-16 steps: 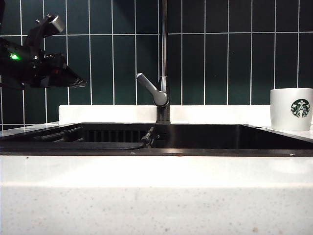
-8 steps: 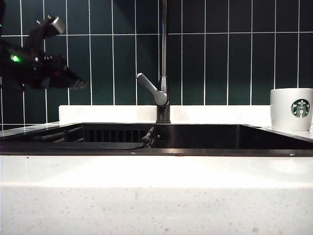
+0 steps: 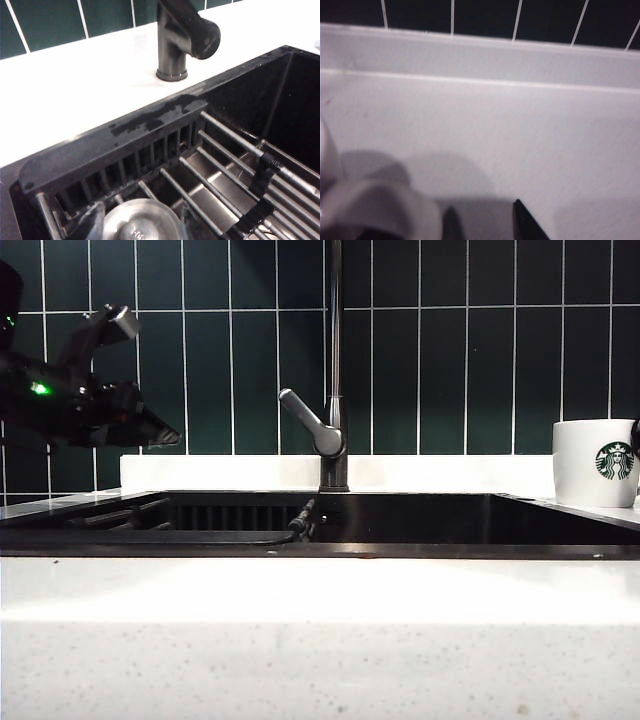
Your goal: Pick up the mug next to the sink, go to the faucet to get some water, pour the water into the sink, and finally put the mug back to its place.
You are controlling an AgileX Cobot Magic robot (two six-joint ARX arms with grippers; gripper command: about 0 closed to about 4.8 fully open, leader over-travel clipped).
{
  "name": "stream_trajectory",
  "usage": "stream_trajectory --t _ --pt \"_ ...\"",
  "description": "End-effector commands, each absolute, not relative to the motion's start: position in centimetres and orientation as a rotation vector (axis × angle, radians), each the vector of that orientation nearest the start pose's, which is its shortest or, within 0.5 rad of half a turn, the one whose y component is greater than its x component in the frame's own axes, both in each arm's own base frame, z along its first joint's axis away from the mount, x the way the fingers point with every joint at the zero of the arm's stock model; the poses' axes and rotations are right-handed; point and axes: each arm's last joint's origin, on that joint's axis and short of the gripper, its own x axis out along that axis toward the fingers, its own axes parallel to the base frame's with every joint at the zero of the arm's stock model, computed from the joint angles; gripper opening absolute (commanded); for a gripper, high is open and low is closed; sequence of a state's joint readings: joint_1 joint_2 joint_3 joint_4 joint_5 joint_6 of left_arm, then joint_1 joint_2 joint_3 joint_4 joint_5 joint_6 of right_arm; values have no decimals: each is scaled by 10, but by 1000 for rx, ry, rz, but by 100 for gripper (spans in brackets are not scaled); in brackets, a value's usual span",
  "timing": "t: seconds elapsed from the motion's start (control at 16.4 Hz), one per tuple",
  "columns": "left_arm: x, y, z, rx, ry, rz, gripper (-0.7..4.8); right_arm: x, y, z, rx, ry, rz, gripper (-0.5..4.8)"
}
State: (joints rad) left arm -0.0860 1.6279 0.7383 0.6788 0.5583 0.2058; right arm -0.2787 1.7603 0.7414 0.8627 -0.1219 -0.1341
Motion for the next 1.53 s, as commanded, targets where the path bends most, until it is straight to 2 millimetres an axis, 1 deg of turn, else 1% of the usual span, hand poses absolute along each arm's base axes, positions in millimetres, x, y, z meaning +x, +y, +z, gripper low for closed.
stream_trajectory --t 0.06,0.24,0.61,0.79,0.92,0.98,1.16,1.22,1.34,1.47,1.53 --pt "326 -45 196 142 122 -708 191 334 -89 166 -90 170 -125 203" --pt "328 -45 194 143 120 -709 183 335 -86 167 -93 154 -116 139" --pt "327 -46 195 140 117 -731 183 338 -87 172 -99 124 -118 139" --pt "327 -46 195 140 117 -731 182 338 -87 172 -99 126 -118 137" --pt "327 -46 195 140 117 -731 182 338 -87 171 -98 129 -118 67" --pt "327 -46 195 139 116 -735 182 338 -86 171 -95 128 -117 48" --pt "327 -47 196 122 112 -779 183 339 -82 171 -50 122 -98 42" --pt "328 -47 199 114 107 -789 183 340 -81 172 -51 113 -78 38" --pt "334 -49 210 113 77 -813 183 342 -73 176 -58 82 -54 20" --pt "346 -50 226 119 76 -820 183 344 -64 185 -65 49 -30 20" --pt "351 -51 230 118 73 -842 183 344 -63 190 -68 32 -27 20"
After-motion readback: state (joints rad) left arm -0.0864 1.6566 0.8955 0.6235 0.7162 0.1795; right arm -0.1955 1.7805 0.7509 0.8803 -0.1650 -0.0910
